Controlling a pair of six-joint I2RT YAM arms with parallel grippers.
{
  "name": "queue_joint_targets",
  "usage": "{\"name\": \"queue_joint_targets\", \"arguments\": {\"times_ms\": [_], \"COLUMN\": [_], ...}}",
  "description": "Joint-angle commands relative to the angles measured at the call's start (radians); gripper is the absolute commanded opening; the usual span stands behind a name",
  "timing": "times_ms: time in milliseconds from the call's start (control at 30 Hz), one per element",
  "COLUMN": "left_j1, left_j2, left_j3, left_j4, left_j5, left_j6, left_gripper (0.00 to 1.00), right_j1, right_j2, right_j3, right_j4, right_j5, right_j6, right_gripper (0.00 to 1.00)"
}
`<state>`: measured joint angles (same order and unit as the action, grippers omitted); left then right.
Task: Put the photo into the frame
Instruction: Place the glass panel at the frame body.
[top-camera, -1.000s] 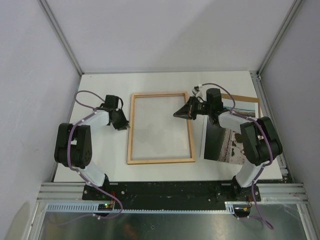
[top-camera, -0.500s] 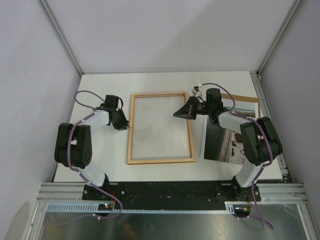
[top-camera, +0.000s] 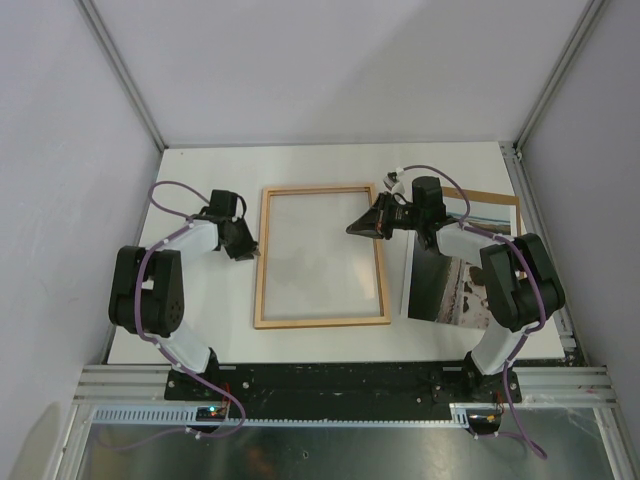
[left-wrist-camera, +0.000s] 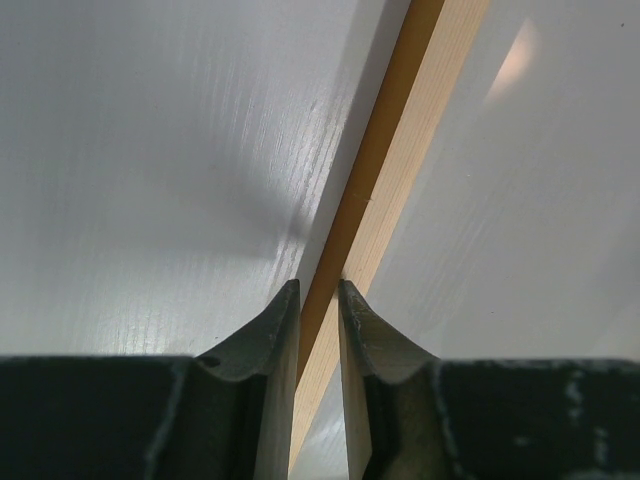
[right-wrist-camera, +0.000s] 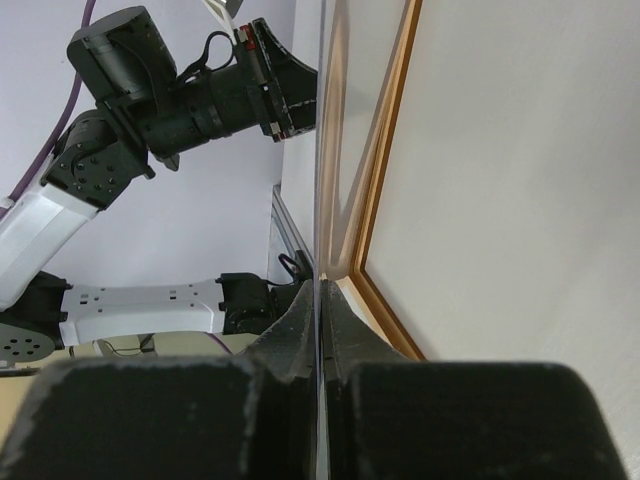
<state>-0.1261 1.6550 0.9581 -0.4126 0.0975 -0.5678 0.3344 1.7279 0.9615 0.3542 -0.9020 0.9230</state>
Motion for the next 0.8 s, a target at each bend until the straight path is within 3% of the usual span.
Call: {"name": "queue_joint_targets", "arguments": {"times_ms": [0,767], "left_j1": [-0.008,-0.008], "left_j2": [0.064,0.068], "left_j3": [-0.029,-0.029], "left_j4": [-0.046,-0.046], "left_j5": [-0.047,-0.046], "left_j6": [0.018,0.023], "left_gripper": [0.25,0.25], "right_j1": [0.019,0.029], "right_j2": [0.000,0.045], "right_j3": [0.000,-0.001], "right_j4": [0.022,0.054], "right_j5": [-0.012,-0.003], "right_j6": [-0.024,-0.039], "right_gripper": [0.00,0.00]}}
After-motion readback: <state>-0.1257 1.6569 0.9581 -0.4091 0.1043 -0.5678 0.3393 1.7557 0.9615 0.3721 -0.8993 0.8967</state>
